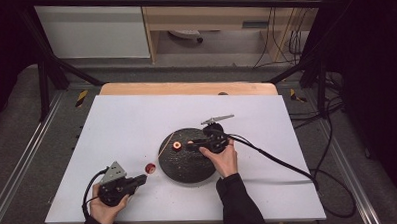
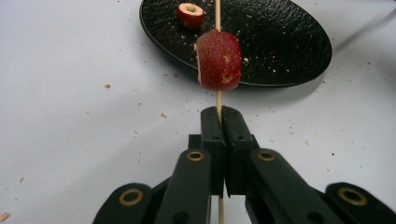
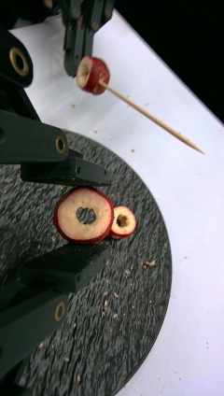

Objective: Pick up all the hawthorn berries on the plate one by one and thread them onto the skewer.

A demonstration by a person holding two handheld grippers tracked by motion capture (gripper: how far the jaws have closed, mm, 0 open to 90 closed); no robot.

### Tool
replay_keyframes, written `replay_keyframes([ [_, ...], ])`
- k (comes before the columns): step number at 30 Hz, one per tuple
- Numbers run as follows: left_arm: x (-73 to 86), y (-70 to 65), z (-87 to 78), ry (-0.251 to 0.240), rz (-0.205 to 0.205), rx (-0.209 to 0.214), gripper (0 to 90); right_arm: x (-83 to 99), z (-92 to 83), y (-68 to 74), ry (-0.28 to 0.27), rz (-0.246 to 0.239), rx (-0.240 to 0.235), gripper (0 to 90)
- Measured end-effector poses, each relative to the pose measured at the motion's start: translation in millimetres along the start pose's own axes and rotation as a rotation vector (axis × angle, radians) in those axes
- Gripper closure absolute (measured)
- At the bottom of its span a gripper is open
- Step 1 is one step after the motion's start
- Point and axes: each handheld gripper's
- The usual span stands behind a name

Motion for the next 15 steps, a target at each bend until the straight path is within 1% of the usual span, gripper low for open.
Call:
replay_keyframes([
  [1, 0.0, -0.1, 0.0, 0.000, 0.000, -0.001, 88.3, 2.2, -0.6, 0.9, -0.015, 0.010, -0.003, 61.1],
  [2, 0.0, -0.1, 0.0, 0.000, 0.000, -0.001, 88.3, 5.1, -1.3, 2.2, -0.042, 0.023, 0.002, 61.1],
  [3, -0.1, -0.1, 0.0, -0.001, -0.001, 0.000, 88.3, 6.6, -1.2, 2.9, -0.054, 0.025, 0.005, 61.1],
  [5, 0.0, -0.2, -0.1, -0.003, -0.001, 0.000, 88.3, 10.5, -2.1, 5.3, -0.091, 0.044, 0.006, 61.1],
  [9, 0.0, -0.7, -0.3, -0.009, -0.003, 0.002, 88.3, 18.5, -3.0, 9.3, -0.182, 0.091, -0.008, 61.1],
  [12, 0.0, -0.8, -0.1, -0.010, -0.003, 0.001, 88.3, 24.7, -2.1, 11.7, -0.239, 0.115, -0.008, 61.2],
  [13, 0.0, -0.9, 0.0, -0.010, -0.004, 0.001, 88.3, 28.8, -1.6, 13.0, -0.276, 0.140, -0.010, 61.2],
  [14, -0.1, -1.0, 0.0, -0.010, -0.004, 0.002, 88.3, 28.8, -1.6, 13.0, -0.276, 0.140, -0.010, 61.2],
  [15, -0.1, -1.0, 0.2, -0.011, -0.004, 0.002, 88.3, 30.3, -1.2, 13.9, -0.289, 0.146, -0.009, 61.2],
])
Point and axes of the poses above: each handheld gripper's, and its own axes: z roughly forward along the jaws, x roughly out of its underside, y roughly to its left, and after that the axes turned 13 degrees about -z, right-handed
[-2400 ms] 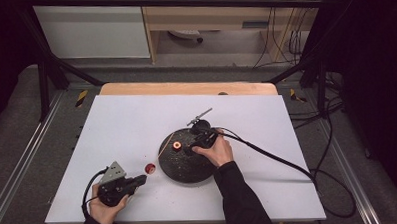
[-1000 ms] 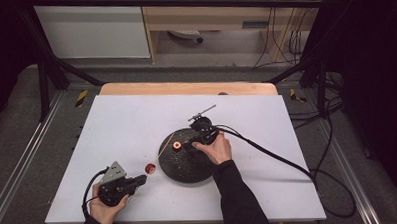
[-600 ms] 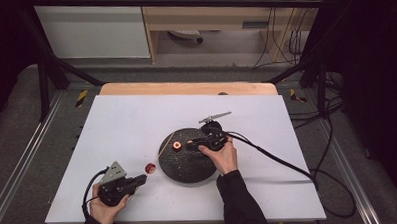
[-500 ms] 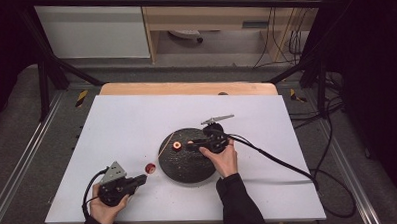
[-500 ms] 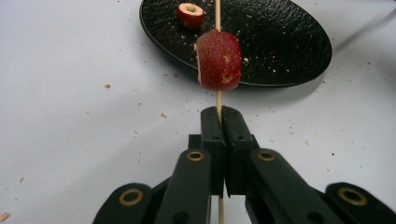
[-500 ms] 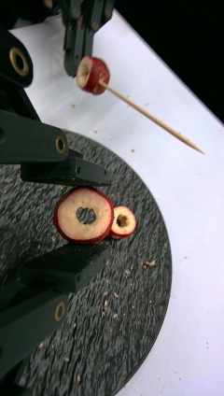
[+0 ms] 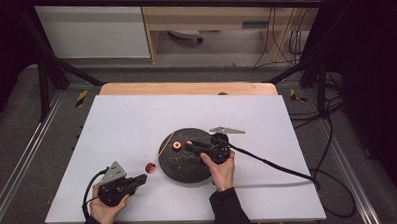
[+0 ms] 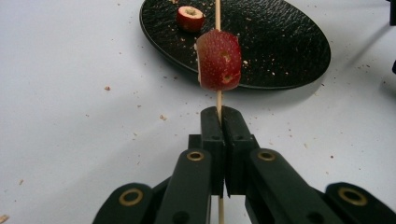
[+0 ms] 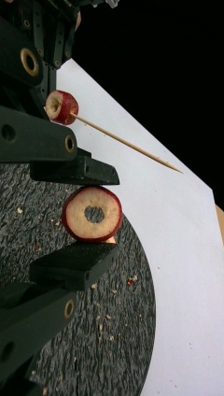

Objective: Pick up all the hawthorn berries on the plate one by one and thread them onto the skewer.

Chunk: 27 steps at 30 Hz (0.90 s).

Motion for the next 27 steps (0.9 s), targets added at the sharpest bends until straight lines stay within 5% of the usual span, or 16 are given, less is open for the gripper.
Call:
replay_keyframes([
  [11, 0.1, -2.7, 1.7, -0.006, 0.001, 0.002, 88.3, 19.2, -5.5, 5.6, -0.156, 0.087, 0.003, 61.3],
  [27, -1.9, -13.3, 7.0, -0.044, 0.000, 0.006, 88.3, 14.5, -10.0, 3.7, -0.310, 0.173, 0.003, 61.4],
])
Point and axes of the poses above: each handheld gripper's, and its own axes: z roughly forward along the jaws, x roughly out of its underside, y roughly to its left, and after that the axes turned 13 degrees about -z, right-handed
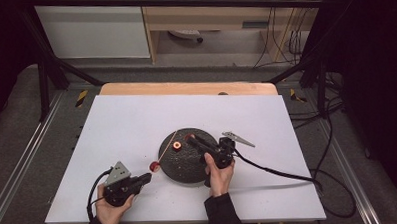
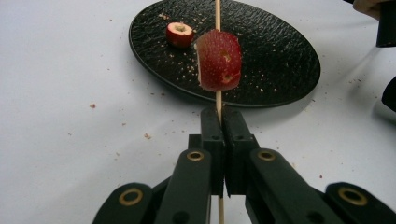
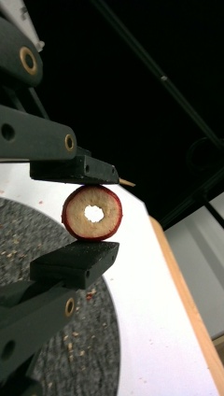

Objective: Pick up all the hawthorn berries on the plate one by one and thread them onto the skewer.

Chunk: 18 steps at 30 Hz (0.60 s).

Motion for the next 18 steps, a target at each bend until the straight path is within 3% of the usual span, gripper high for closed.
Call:
replay_keyframes([
  [18, 2.6, -14.8, 8.1, -0.009, -0.003, 0.023, 88.2, -13.0, 5.3, -5.4, -0.167, 0.076, 0.007, 61.4],
])
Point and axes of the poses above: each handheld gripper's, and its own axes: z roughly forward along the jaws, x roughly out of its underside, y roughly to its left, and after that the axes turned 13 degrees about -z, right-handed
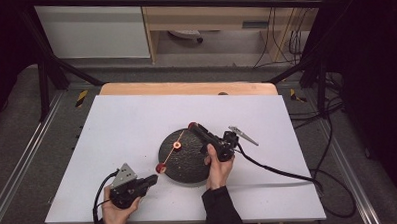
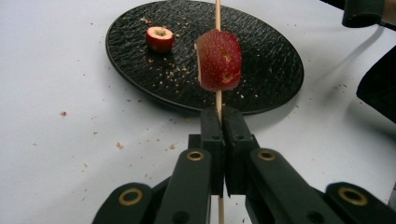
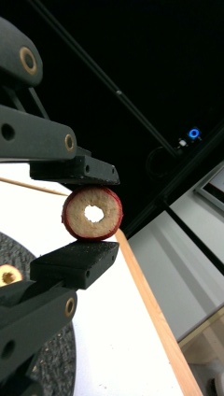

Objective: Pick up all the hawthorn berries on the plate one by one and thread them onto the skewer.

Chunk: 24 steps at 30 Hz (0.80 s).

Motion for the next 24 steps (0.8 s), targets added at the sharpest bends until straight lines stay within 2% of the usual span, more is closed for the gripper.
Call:
replay_keyframes([
  [8, 0.6, -8.0, 5.3, -0.001, 0.001, 0.010, 88.2, 2.8, 2.7, -1.5, -0.060, 0.025, 0.001, 61.5],
  [24, 1.7, -16.4, 11.7, -0.004, -0.012, 0.022, 88.3, 9.8, 3.2, -0.8, -0.081, 0.048, -0.010, 61.5],
])
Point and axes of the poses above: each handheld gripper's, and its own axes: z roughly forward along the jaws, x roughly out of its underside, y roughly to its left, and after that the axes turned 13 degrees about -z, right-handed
